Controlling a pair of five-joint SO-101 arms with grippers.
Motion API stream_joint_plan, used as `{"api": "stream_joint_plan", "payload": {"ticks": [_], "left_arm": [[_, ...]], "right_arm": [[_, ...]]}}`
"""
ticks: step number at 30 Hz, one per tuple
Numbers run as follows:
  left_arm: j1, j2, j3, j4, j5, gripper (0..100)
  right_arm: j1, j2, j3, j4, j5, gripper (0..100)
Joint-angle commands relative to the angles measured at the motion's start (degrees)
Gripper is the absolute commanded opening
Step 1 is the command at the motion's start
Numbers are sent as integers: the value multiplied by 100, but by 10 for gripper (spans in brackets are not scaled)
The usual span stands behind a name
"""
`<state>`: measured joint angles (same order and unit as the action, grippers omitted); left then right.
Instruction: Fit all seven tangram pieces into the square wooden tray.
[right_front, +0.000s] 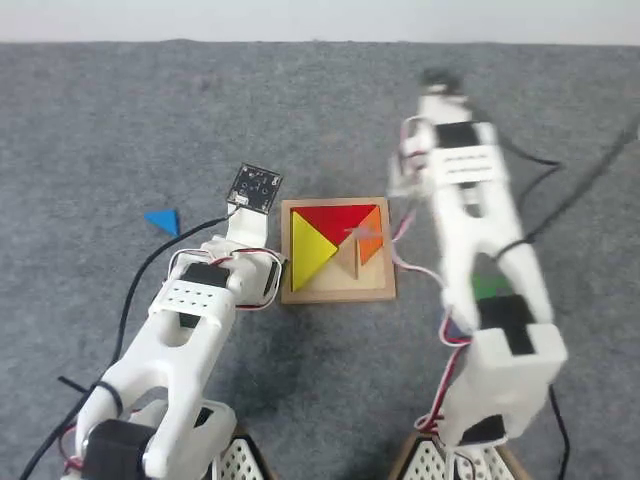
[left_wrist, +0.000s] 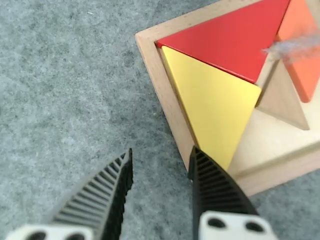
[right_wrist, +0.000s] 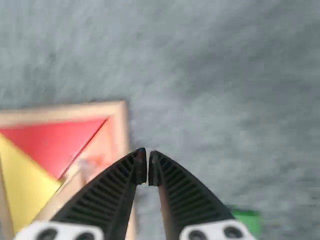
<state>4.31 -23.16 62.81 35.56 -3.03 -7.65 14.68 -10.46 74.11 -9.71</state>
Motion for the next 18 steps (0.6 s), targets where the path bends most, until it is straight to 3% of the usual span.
{"api": "stream_joint_plan", "payload": {"ticks": [1,5,11,18], "left_arm": [[-26,-220,-110,-88,-26,182],[-9,-220,-110,-88,-26,182],[-18,-220,-110,-88,-35,182],[-18,-220,-110,-79,-35,182]], "right_arm": [[725,-497,-510,40,246,7],[127,-497,-220,470,686,28],[-1578,-488,686,198,774,230],[-1754,-488,1248,-602,765,219]]}}
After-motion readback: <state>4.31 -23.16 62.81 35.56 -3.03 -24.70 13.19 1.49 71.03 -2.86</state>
